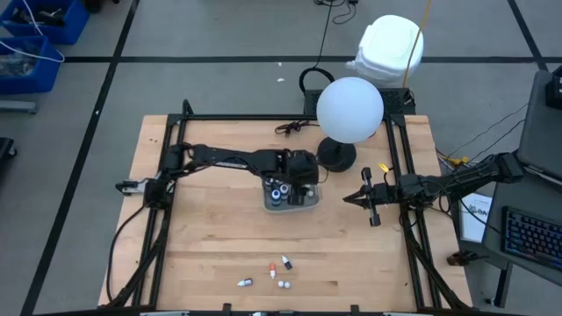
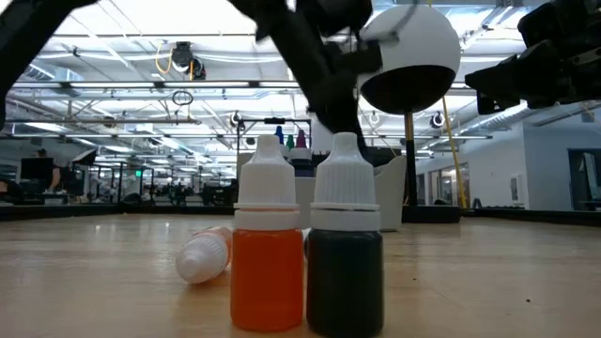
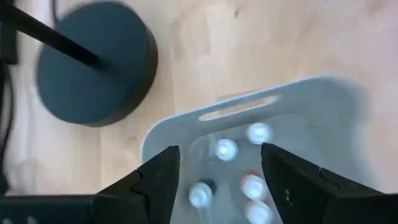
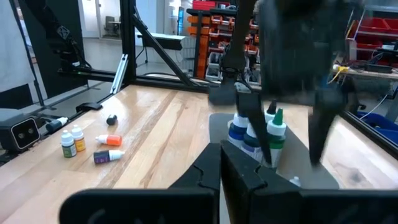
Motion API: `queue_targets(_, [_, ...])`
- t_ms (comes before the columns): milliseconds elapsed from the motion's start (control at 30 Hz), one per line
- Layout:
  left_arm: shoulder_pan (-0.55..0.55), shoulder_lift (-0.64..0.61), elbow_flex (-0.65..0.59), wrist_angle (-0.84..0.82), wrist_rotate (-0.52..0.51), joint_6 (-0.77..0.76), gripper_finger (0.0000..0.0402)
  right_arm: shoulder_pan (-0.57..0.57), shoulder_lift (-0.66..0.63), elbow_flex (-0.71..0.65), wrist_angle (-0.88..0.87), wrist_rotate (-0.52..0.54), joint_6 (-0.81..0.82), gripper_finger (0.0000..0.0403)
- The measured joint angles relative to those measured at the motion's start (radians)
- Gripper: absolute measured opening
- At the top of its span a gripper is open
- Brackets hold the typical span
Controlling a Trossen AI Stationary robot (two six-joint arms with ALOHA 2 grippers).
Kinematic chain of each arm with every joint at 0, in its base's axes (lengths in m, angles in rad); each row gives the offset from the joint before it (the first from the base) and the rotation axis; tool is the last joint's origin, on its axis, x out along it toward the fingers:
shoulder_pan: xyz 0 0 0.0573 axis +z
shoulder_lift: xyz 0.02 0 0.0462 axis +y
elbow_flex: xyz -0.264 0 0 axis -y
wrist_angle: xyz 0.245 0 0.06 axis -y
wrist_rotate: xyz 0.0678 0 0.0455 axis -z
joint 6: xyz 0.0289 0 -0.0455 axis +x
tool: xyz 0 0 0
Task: Pick & Place food coloring
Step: Adjust the gray bin
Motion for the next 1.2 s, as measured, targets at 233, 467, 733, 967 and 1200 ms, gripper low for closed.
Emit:
queue_targets(233, [-0.059, -0.194, 0.0, -0.188, -0.012, -0.039, 0.0216, 0.0, 0.001, 0.0, -0.003, 0.0, 0.0, 0.0])
queue_targets(467, [-0.205, -0.439, -0.07, -0.474, -0.152, -0.205, 0.011, 0.0, 0.004, 0.0, -0.008, -0.001, -0.007, 0.0])
queue_targets(733, [-0.471, -0.814, -0.627, 0.026, -0.298, -0.404, 0.0015, 0.0, 0.007, 0.0, -0.022, 0.0, 0.014, 0.0])
queue_targets(967, [-0.575, -0.888, -1.156, 0.731, -0.562, -0.553, 0.0009, 0.0, 0.013, 0.0, -0.019, 0.001, 0.041, 0.0])
queue_targets(1200, [-0.461, -0.781, -1.327, 0.861, -0.64, -0.858, 0.0006, 0.0, 0.018, 0.0, -0.011, 0.011, 0.059, 0.0])
